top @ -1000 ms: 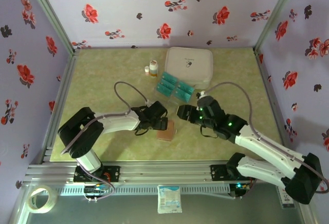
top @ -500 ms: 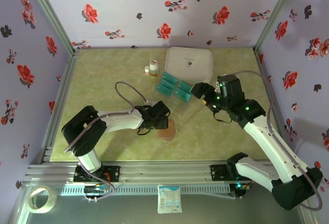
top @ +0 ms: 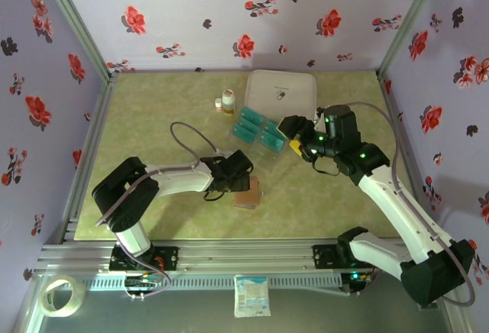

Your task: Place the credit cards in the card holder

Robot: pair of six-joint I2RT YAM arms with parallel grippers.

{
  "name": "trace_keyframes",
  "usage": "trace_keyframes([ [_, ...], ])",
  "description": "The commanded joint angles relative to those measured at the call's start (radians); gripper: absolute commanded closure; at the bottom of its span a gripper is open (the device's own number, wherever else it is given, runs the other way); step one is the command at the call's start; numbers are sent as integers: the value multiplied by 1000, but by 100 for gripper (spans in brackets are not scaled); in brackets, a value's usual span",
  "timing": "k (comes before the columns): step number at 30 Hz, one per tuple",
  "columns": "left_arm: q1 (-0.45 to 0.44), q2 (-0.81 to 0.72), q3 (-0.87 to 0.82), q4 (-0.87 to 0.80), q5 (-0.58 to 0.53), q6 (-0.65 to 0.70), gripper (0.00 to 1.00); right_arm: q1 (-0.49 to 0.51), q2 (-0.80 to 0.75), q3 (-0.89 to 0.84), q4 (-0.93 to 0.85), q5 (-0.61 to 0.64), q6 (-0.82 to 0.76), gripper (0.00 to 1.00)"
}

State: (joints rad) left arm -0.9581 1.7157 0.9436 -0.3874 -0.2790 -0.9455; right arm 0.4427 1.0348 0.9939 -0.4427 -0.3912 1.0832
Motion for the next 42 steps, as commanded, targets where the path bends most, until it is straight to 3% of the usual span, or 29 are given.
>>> trace_keyframes([
  [1,32,87,-47,-93,-64,-34,0,-4,-14,30,24,-15,16,21],
  [7,38,91,-49,-84,-61,-19,0,61,-21,11,32,36,-4,24],
  [14,42,70,-78,-26,-59,3,0,73,-54,-68,-81,172,-171,25],
  [22,46,70,-105,61,-60,59,0,82,-87,-209,-104,193,-291,47],
  [27,47,75,-122,100,-59,73,0,128,-26,-268,-79,195,-313,57],
  [42,44,111,-151,161,-47,79,0,314,230,-253,43,275,-310,60],
])
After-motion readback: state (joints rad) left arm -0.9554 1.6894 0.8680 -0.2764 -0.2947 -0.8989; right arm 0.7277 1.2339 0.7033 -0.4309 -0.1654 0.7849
